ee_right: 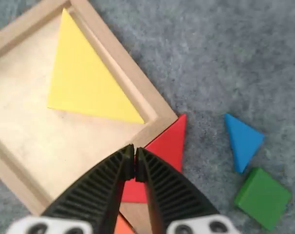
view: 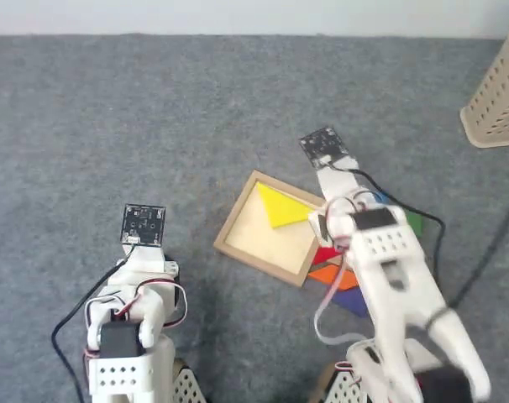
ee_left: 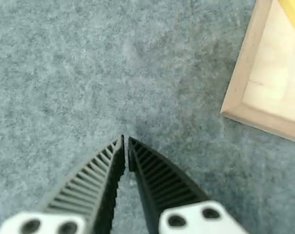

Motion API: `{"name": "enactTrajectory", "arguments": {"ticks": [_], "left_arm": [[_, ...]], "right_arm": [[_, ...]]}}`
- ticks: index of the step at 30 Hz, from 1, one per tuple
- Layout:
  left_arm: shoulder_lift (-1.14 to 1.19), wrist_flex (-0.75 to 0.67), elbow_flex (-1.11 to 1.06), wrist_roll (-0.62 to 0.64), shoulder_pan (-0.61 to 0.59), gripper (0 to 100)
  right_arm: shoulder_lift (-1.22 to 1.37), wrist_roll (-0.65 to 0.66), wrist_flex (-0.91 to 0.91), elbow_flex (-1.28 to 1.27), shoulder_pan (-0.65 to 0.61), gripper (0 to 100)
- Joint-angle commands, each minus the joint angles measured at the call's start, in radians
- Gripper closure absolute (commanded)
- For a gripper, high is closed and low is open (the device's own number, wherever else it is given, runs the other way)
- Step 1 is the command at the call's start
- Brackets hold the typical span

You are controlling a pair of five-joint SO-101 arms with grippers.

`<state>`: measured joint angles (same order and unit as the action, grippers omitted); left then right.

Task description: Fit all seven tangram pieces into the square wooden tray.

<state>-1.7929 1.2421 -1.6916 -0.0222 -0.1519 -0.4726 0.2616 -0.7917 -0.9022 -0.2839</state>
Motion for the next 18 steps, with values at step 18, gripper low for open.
{"name": "enactTrajectory", "arguments": {"ticks": [18], "left_arm": [[-0.006, 0.006, 0.005, 0.008, -0.002, 99]], "right_arm": [[0.194, -0.222, -0.064, 0.066, -0.217, 99.2]]}}
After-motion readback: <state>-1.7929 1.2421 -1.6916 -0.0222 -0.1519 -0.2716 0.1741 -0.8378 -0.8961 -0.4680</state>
